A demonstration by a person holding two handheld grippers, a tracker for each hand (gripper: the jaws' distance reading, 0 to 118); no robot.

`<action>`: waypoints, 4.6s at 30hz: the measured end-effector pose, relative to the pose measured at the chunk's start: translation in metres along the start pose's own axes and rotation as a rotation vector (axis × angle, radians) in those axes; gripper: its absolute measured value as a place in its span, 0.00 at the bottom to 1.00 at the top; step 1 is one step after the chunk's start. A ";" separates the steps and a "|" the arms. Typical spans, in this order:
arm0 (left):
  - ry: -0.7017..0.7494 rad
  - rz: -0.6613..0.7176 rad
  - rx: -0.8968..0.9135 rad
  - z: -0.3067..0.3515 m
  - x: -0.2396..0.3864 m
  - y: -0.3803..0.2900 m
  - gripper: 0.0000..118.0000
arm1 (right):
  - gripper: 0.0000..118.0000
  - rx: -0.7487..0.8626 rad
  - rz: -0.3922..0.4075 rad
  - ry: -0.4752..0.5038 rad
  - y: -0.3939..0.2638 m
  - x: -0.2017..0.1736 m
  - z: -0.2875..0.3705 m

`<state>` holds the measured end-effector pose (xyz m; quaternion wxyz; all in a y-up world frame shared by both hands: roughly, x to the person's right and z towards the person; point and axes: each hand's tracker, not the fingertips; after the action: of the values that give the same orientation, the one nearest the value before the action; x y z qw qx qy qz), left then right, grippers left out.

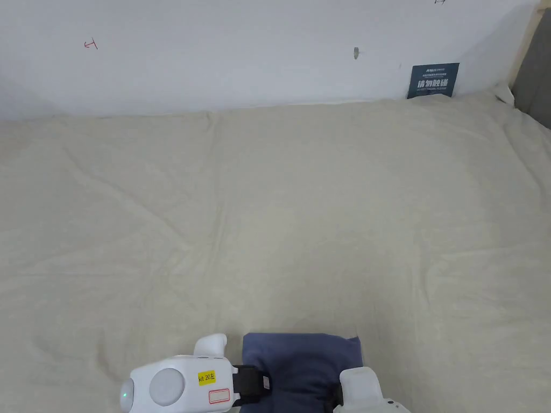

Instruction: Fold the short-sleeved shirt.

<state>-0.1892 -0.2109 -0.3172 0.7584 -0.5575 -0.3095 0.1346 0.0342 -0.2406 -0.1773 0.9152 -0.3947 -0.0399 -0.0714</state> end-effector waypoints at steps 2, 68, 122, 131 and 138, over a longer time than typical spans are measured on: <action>0.003 -0.024 0.023 0.011 0.001 0.003 0.19 | 0.00 0.016 0.021 0.006 0.008 -0.003 0.009; 0.535 -0.429 1.140 0.305 0.095 0.034 0.86 | 0.00 0.784 0.100 -0.145 0.186 -0.010 0.222; 0.420 -0.496 1.126 0.227 0.143 0.012 0.01 | 0.00 0.848 0.085 -0.203 0.182 0.016 0.245; 0.427 -0.494 1.134 0.227 0.144 0.011 0.01 | 0.00 0.852 0.088 -0.205 0.182 0.016 0.247; 0.425 -0.490 1.144 0.229 0.144 0.011 0.01 | 0.00 0.855 0.090 -0.205 0.182 0.014 0.249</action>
<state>-0.2187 0.0467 -0.2383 0.9885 0.0058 -0.1505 -0.0119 0.0737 0.0626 -0.1357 0.9897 0.0132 -0.1391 0.0310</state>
